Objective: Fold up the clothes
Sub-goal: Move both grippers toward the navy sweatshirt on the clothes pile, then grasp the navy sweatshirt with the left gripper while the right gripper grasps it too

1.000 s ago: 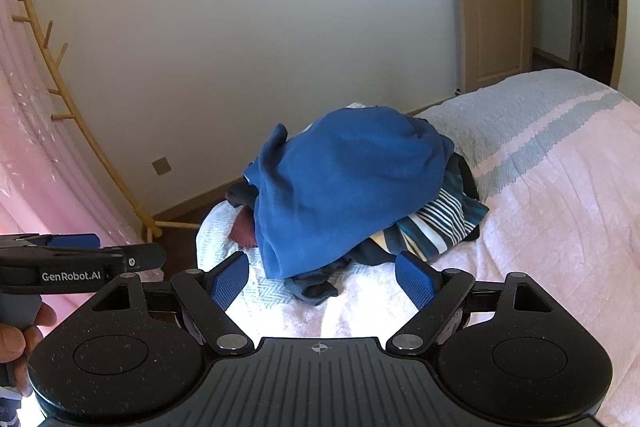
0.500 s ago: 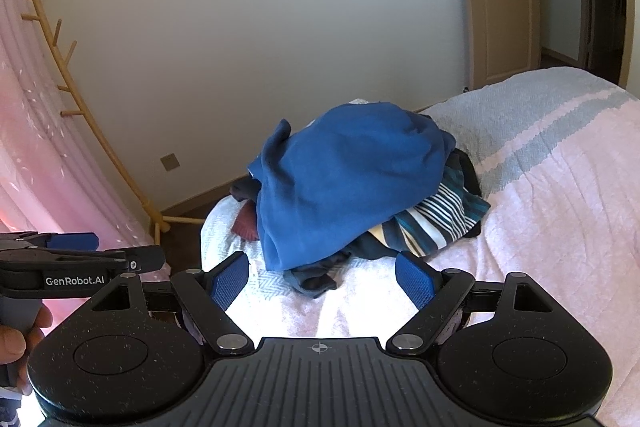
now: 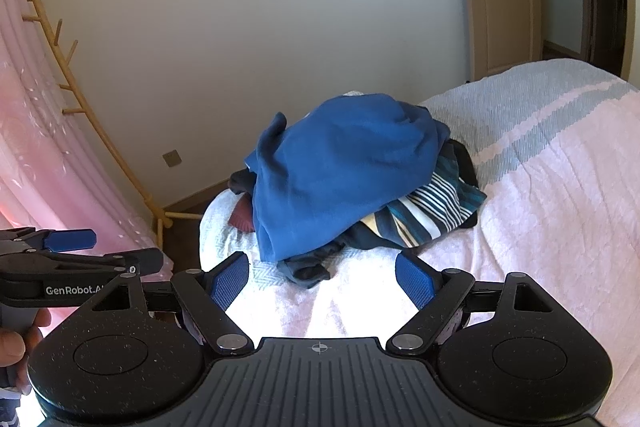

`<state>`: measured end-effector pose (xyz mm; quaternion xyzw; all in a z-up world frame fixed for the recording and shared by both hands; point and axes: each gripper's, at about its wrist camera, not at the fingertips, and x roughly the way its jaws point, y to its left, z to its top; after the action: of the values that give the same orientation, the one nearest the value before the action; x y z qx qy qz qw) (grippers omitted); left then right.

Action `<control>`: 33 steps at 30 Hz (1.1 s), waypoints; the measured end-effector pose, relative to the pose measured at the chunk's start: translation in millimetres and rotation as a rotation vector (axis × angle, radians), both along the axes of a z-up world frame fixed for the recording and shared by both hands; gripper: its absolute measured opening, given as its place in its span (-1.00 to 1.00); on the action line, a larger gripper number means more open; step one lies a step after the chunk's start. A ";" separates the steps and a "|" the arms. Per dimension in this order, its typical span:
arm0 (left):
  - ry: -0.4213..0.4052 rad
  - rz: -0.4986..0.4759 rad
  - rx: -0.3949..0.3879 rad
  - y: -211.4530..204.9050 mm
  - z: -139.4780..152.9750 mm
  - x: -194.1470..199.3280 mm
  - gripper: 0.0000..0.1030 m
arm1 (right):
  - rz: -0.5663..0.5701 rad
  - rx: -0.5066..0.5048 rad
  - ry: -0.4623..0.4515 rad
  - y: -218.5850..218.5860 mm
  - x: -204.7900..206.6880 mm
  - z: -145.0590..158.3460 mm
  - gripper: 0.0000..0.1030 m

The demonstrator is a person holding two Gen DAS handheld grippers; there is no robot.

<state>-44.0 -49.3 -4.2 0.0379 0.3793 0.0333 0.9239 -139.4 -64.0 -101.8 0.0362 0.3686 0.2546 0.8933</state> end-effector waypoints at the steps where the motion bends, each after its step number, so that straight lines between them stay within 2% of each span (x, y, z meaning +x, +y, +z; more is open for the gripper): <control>1: -0.020 -0.015 -0.004 1.0 -1.8 -1.8 0.82 | 0.002 0.002 0.002 -0.6 0.2 -0.9 0.62; 4: -0.048 -0.057 0.004 7.1 -10.7 -0.7 0.83 | 0.006 0.007 0.013 -0.2 3.5 -5.8 0.62; 8: -0.046 -0.121 0.036 21.1 -29.9 19.0 0.84 | 0.000 -0.004 0.037 5.3 18.4 -17.2 0.62; 11: -0.020 -0.189 0.121 30.1 -52.7 48.4 0.85 | -0.012 -0.004 0.047 11.3 38.2 -27.7 0.62; 14: 0.033 -0.260 0.119 44.0 -77.6 91.1 0.84 | -0.035 -0.005 0.064 17.5 66.4 -40.9 0.62; 16: 0.062 -0.298 0.080 55.1 -92.4 124.4 0.84 | -0.060 -0.004 0.081 21.7 89.8 -51.3 0.62; 21: 0.125 -0.342 -0.109 94.1 -119.5 215.9 0.83 | -0.169 0.014 0.164 31.5 159.2 -84.6 0.62; 25: 0.156 -0.338 -0.161 114.3 -139.8 284.1 0.82 | -0.222 0.022 0.211 40.1 206.8 -114.2 0.62; 28: 0.186 -0.324 -0.193 121.0 -151.5 314.8 0.81 | -0.265 0.036 0.237 42.7 235.2 -136.2 0.62; 30: 0.207 -0.320 -0.241 123.5 -158.8 330.4 0.78 | -0.291 0.045 0.249 44.4 250.8 -148.1 0.62; 31: 0.219 -0.323 -0.258 123.4 -162.8 337.0 0.75 | -0.302 0.045 0.249 45.9 251.5 -147.0 0.62; 32: 0.235 -0.326 -0.273 124.3 -166.7 341.4 0.59 | -0.313 0.045 0.248 47.3 252.3 -145.9 0.62; 33: 0.246 -0.336 -0.293 122.6 -169.3 344.0 0.31 | -0.324 0.044 0.248 48.8 253.1 -144.9 0.61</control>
<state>300.0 73.3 -173.5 -0.0303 0.4779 -0.1807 0.8591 113.7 -15.3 -246.6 0.1457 0.4595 0.1093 0.8693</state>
